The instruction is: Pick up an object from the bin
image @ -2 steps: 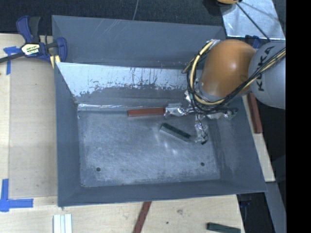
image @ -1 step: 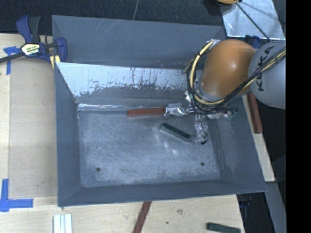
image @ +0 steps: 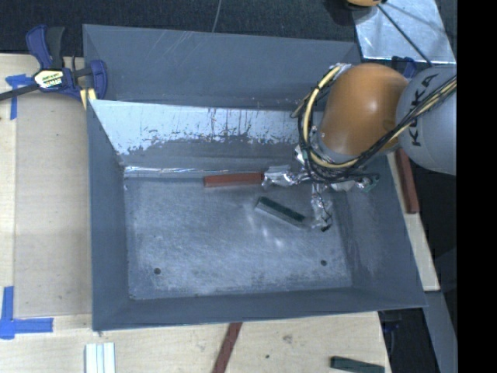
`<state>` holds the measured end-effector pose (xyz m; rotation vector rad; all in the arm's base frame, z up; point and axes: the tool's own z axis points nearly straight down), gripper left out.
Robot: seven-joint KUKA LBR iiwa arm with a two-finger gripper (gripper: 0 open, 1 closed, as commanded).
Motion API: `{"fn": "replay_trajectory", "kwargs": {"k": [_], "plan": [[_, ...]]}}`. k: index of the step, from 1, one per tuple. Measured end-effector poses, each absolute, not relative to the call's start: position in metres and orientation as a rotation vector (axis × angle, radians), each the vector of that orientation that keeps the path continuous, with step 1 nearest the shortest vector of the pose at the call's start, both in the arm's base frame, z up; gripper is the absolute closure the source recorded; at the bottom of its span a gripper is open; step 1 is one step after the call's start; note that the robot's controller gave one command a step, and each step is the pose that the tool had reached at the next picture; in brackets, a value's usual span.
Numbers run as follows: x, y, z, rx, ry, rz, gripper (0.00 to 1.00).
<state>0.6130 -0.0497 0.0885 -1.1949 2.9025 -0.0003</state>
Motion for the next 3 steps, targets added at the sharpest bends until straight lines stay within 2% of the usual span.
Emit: {"fn": "replay_trajectory", "kwargs": {"k": [1,2,3], "plan": [[0.6051,-0.0753,0.0788,-1.412,2.804,0.001,1.00],[0.6050,-0.0753,0.0788,-1.412,2.805,0.001,0.00],[0.6050,-0.0754,0.0788,-1.412,2.806,0.002,0.00]]}}
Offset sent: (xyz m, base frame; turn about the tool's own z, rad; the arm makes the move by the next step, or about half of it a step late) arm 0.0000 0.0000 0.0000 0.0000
